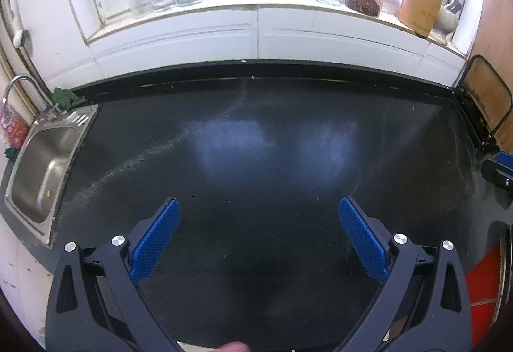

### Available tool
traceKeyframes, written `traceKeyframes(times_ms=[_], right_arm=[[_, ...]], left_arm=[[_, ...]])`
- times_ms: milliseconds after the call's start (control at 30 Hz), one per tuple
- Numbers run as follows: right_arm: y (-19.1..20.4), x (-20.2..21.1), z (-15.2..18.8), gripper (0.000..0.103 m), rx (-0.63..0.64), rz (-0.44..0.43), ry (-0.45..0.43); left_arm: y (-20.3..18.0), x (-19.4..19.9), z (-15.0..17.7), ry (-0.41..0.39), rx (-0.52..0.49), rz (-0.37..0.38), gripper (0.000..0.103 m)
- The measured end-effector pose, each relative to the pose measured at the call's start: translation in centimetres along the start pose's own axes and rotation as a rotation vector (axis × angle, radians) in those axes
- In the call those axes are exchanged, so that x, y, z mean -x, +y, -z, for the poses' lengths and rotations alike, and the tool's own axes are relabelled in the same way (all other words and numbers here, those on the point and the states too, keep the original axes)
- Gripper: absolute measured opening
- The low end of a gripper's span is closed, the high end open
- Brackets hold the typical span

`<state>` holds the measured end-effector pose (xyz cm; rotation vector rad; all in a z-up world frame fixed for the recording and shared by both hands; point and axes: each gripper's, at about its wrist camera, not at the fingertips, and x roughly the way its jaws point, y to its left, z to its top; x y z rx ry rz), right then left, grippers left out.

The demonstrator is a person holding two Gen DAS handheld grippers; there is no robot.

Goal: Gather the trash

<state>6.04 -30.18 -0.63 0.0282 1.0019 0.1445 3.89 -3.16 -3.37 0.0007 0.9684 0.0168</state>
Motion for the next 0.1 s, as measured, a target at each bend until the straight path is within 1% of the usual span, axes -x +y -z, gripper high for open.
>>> traceKeyframes(times_ms=[67,100], right_arm=[[-0.3,-0.7,0.1,0.096,0.000,0.005,-0.009],[-0.6,-1.2,0.1,0.096,0.002,0.011,-0.015]], left_arm=[[0.0,-1.1,0.1,0.003,-0.005,-0.001,0.096],[0.1,-1.9,0.2,0.002,-0.007,0.011,0.096]])
